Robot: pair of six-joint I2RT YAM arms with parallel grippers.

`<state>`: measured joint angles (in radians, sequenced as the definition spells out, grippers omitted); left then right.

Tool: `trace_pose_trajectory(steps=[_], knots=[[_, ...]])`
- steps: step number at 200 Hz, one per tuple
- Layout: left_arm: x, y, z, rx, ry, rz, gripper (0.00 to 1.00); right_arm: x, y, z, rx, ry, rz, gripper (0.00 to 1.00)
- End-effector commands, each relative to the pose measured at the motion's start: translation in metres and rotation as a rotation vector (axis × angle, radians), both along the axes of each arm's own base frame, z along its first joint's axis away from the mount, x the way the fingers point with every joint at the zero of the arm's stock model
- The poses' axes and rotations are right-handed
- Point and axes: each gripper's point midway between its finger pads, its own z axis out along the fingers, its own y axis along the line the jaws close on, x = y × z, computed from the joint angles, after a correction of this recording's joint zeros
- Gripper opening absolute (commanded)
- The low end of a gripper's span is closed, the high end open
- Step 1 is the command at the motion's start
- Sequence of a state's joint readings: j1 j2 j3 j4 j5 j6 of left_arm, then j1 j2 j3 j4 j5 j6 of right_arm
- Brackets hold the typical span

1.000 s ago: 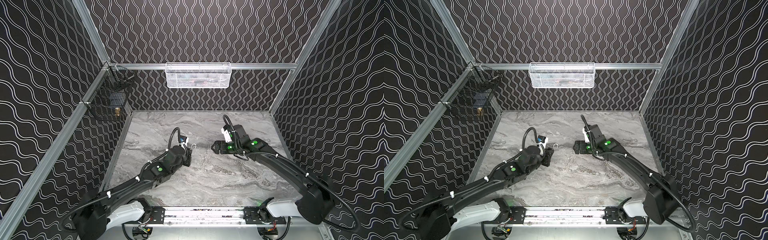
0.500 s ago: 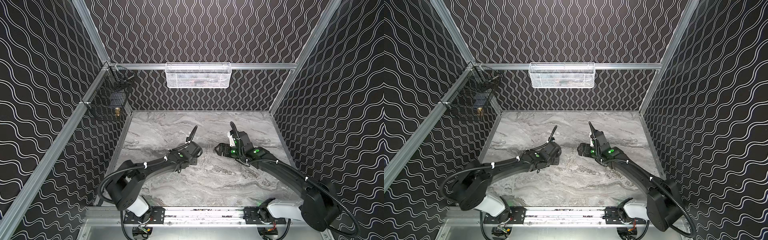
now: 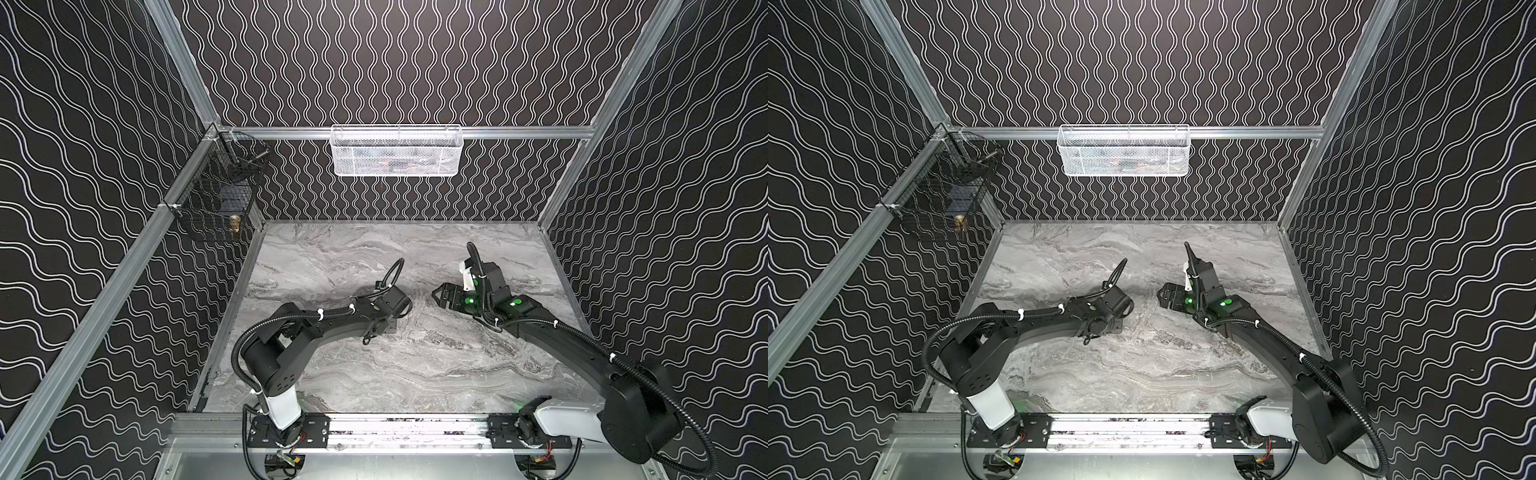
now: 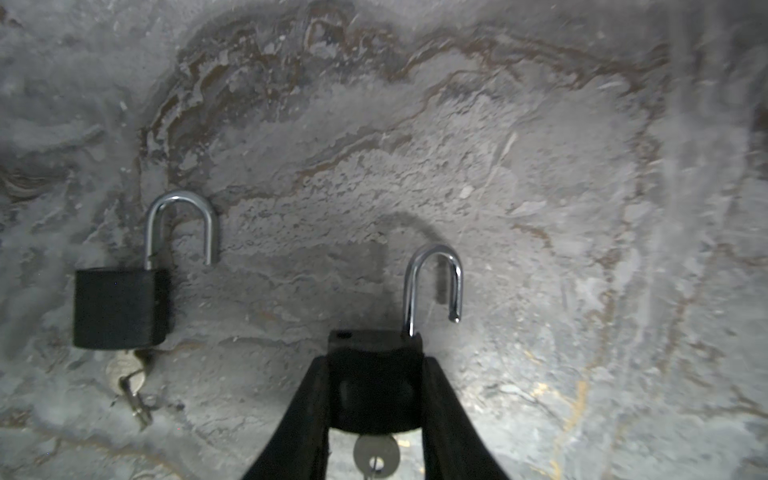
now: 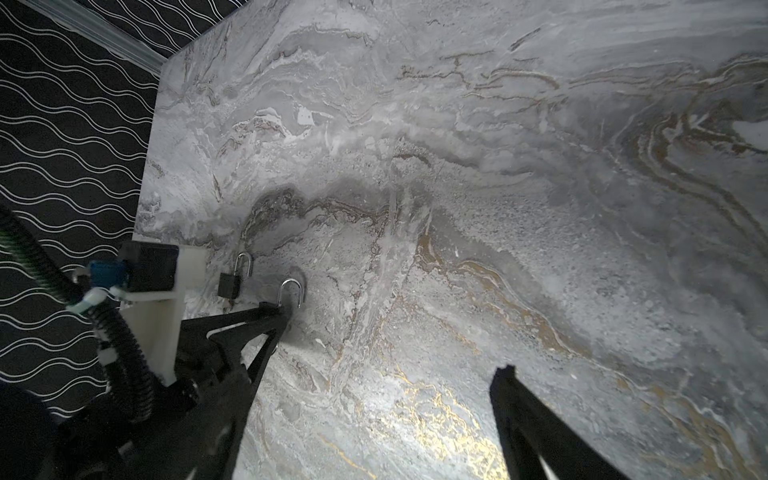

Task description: Unlock with the key

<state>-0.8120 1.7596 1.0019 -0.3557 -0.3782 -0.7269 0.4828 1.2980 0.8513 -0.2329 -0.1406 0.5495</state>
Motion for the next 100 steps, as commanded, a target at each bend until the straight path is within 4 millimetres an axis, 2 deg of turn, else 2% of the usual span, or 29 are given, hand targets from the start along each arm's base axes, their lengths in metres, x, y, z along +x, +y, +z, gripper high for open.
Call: trace_pose_trajectory(steps=[1, 19, 42, 50, 62, 82, 100], knots=[[0.003, 0.005, -0.002, 0.019, -0.019, 0.028, 0.0, 0.005, 0.003, 0.008, 0.022, -0.033, 0.0, 0.92], [0.003, 0.004, -0.006, 0.018, -0.016, 0.034, 0.0, 0.007, 0.002, 0.007, 0.022, -0.03, -0.001, 0.92], [0.002, 0.007, -0.011, 0.023, -0.004, 0.048, 0.1, 0.007, 0.002, 0.005, 0.022, -0.025, 0.002, 0.92], [0.001, 0.008, -0.012, 0.021, -0.004, 0.052, 0.16, 0.008, 0.002, 0.005, 0.021, -0.026, 0.001, 0.92], [0.0, 0.007, -0.013, 0.013, 0.002, 0.05, 0.3, 0.008, 0.001, 0.004, 0.021, -0.033, -0.004, 0.92], [0.0, 0.005, -0.009, -0.005, -0.003, 0.048, 0.4, 0.01, -0.003, 0.003, 0.018, -0.045, -0.02, 0.92], [0.002, 0.005, 0.001, -0.02, -0.02, 0.046, 0.59, 0.012, -0.007, 0.005, 0.009, -0.055, -0.034, 0.92]])
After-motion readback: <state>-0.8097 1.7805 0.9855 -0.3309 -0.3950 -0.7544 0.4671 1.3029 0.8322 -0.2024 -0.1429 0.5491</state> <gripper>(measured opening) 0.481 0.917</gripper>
